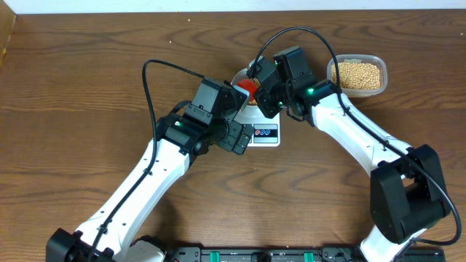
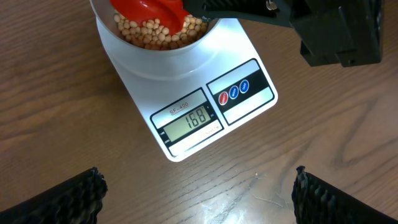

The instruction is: Scoop item into bowl and weigh 50g on scale

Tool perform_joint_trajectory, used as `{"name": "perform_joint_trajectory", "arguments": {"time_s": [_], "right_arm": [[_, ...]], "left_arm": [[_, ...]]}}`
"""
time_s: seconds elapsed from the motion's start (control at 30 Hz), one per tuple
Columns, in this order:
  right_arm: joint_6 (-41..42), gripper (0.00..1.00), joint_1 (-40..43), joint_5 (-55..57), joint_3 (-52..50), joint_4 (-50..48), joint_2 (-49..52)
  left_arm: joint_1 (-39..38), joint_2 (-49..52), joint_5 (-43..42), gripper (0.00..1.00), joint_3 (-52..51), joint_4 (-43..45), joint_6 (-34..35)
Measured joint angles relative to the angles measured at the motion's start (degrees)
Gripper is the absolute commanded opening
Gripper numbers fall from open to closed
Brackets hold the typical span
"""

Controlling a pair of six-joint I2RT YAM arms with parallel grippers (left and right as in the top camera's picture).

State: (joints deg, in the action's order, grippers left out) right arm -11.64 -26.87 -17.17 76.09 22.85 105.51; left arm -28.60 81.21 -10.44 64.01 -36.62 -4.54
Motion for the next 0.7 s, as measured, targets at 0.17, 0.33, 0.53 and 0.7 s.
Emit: {"name": "perform_joint_trajectory", "arguments": {"time_s": [0.17, 0.33, 0.53, 0.7], "right_arm": [[0.24, 0.01, 0.76, -2.73, 0.0, -0.83, 0.02], [1.6, 0.01, 3.82, -8.72, 0.0, -1.66, 0.02], [2.67, 0.01, 6.64, -12.48, 0.0, -1.73, 0.02], [3.32, 0.01, 7.8, -15.76, 0.0, -1.99, 0.02]], "left_arm": [[0.0, 0.0, 0.0, 0.98, 0.0, 0.0, 0.0], [0.0, 0.0, 0.0, 0.98, 0.0, 0.0, 0.0], [0.0, 0.0, 0.0, 0.98, 0.0, 0.0, 0.0], [0.0, 0.0, 0.0, 0.98, 0.0, 0.0, 0.0]]}}
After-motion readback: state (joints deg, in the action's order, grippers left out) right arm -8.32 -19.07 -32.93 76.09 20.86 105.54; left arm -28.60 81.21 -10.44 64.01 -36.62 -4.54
